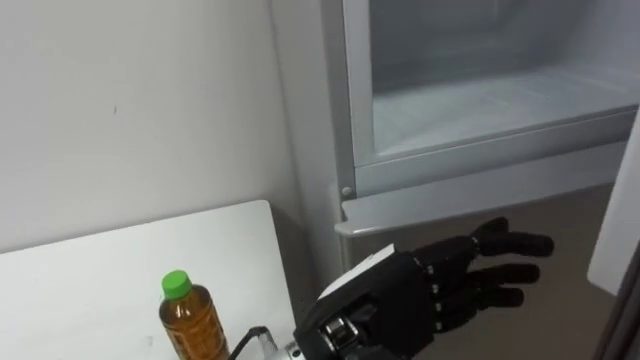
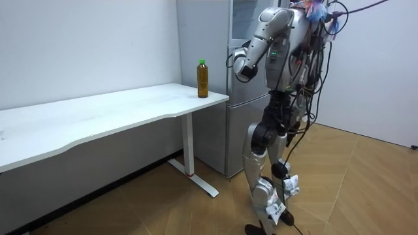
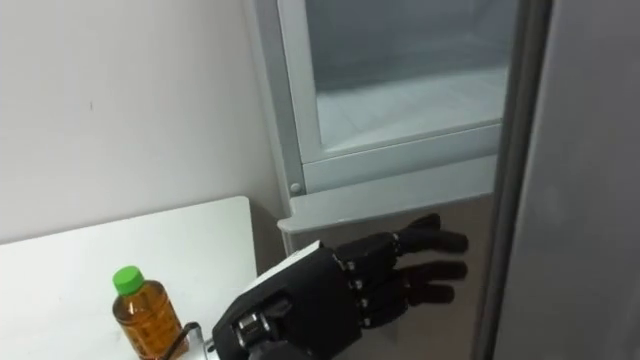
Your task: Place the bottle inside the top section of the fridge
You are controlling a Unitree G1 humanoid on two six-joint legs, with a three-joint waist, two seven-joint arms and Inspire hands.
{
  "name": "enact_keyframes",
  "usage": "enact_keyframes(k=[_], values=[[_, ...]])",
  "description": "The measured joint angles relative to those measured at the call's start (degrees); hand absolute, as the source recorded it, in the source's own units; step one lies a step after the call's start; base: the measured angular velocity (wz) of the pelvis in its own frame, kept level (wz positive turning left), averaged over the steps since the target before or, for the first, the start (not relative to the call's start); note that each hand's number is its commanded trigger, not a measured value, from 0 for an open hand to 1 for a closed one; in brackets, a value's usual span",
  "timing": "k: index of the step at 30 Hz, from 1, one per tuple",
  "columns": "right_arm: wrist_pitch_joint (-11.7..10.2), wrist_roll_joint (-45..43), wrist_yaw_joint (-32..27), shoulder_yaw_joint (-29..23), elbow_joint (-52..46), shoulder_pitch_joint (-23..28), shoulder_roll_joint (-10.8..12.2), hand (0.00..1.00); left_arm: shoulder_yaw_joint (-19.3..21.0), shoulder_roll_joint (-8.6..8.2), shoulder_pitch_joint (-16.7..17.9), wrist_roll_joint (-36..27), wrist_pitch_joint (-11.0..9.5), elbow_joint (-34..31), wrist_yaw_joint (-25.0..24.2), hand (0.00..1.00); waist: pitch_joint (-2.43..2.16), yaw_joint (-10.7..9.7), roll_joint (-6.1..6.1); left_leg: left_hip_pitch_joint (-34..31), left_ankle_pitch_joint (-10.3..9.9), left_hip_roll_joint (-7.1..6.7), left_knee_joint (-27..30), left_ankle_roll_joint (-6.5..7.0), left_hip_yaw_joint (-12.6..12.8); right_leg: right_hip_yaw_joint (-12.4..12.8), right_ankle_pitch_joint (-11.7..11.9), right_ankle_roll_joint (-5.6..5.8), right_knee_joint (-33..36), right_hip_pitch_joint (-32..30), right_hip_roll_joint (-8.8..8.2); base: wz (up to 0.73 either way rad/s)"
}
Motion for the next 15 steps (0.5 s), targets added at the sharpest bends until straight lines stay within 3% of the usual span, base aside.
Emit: enact_keyframes(k=[7,15], values=[[0.19,0.61,0.64,0.01,-0.02,0.12,0.0,0.0,-0.44,0.35,-0.01,0.46,0.44,0.0,-0.71,0.0,-0.06,-0.2,0.18,-0.27,-0.01,0.26,-0.06,-0.02,2.46,2.1,0.1,-0.16,0.33,-1.69,0.36,-0.16],[1.5,0.64,0.6,-0.22,-0.02,0.82,-0.37,0.0,-0.65,0.3,-0.05,0.45,1.3,0.17,-0.83,0.0,-0.05,-2.92,0.51,0.25,-0.01,1.1,-0.07,-0.03,6.16,5.11,0.27,-0.4,0.95,-2.71,0.78,-0.21]])
